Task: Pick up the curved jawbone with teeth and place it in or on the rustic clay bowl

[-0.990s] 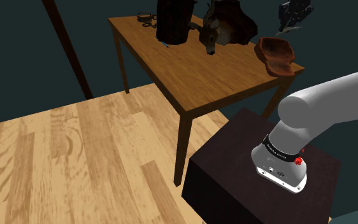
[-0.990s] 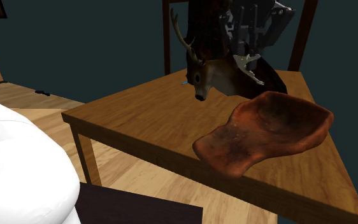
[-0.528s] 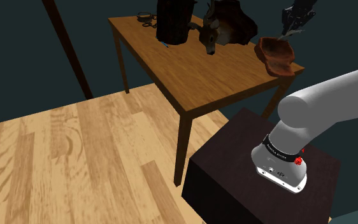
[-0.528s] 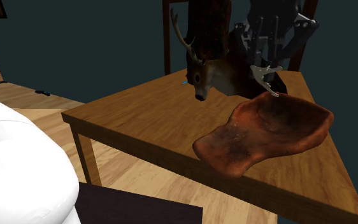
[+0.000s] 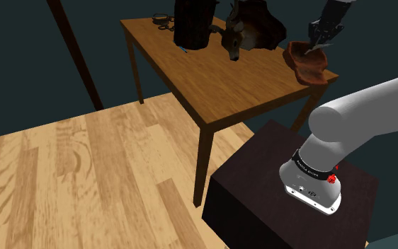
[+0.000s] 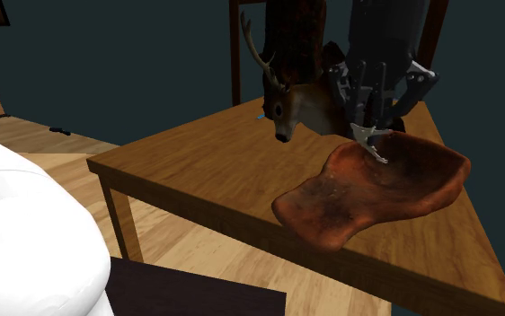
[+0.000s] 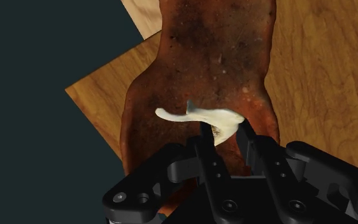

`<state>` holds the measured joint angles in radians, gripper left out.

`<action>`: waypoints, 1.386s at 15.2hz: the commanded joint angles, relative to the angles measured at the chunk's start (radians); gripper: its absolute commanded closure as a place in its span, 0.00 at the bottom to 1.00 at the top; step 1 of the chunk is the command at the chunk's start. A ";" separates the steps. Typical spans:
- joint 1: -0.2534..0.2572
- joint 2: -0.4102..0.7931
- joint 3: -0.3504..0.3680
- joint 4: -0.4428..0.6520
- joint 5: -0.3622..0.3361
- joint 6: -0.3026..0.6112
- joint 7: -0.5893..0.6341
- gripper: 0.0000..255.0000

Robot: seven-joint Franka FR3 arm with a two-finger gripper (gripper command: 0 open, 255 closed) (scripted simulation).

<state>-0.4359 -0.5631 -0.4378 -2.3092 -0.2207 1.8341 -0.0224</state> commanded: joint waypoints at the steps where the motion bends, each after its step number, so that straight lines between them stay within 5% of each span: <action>1: -0.002 0.001 -0.004 -0.031 -0.004 0.032 0.002 1.00; 8: -0.002 0.000 -0.004 -0.031 -0.004 0.032 0.002 1.00; 9: -0.002 0.001 -0.004 -0.031 -0.004 0.032 0.002 0.00; 14: -0.002 0.001 -0.004 -0.031 -0.004 0.032 0.002 0.00; 18: 0.004 -0.005 0.018 0.090 0.011 -0.096 -0.002 0.00; 21: 0.004 -0.005 0.018 0.090 0.011 -0.096 -0.002 0.00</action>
<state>-0.4319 -0.5686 -0.4208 -2.2216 -0.2105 1.7416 -0.0240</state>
